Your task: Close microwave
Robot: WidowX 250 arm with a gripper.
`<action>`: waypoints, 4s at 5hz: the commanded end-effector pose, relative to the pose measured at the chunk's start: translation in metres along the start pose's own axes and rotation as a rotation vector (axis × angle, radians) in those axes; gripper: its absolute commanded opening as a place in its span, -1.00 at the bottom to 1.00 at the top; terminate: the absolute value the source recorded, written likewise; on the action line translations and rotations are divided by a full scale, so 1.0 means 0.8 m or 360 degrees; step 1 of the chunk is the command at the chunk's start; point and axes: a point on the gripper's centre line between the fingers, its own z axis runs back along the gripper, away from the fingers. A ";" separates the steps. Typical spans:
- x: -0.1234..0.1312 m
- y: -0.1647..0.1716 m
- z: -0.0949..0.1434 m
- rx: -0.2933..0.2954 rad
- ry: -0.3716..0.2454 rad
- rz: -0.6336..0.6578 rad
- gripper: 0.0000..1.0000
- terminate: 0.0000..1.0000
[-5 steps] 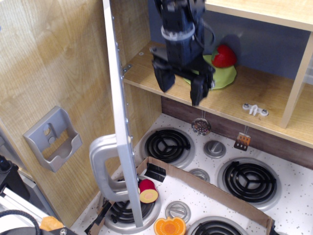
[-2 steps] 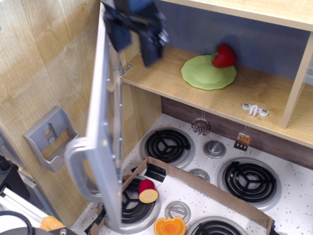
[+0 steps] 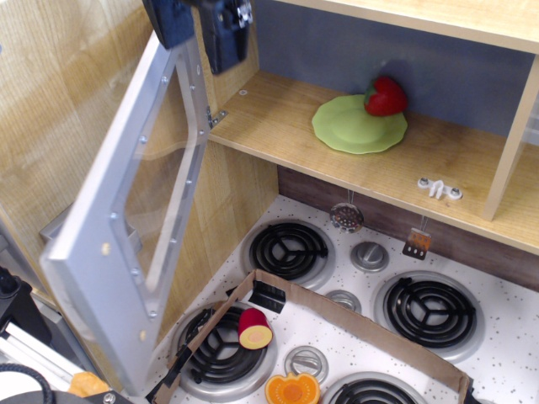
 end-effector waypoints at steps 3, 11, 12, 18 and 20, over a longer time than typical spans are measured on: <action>-0.038 0.077 0.017 0.0097 0.0084 -0.0171 1.00 -1.00; -0.011 -0.019 -0.069 0.0097 -0.0157 -0.0170 1.00 -1.00; 0.002 -0.029 -0.083 0.0114 -0.0292 -0.0128 1.00 -1.00; 0.088 -0.029 -0.080 0.0082 -0.0725 -0.0208 1.00 -1.00; 0.103 -0.030 -0.077 0.0092 -0.0843 -0.0238 1.00 -1.00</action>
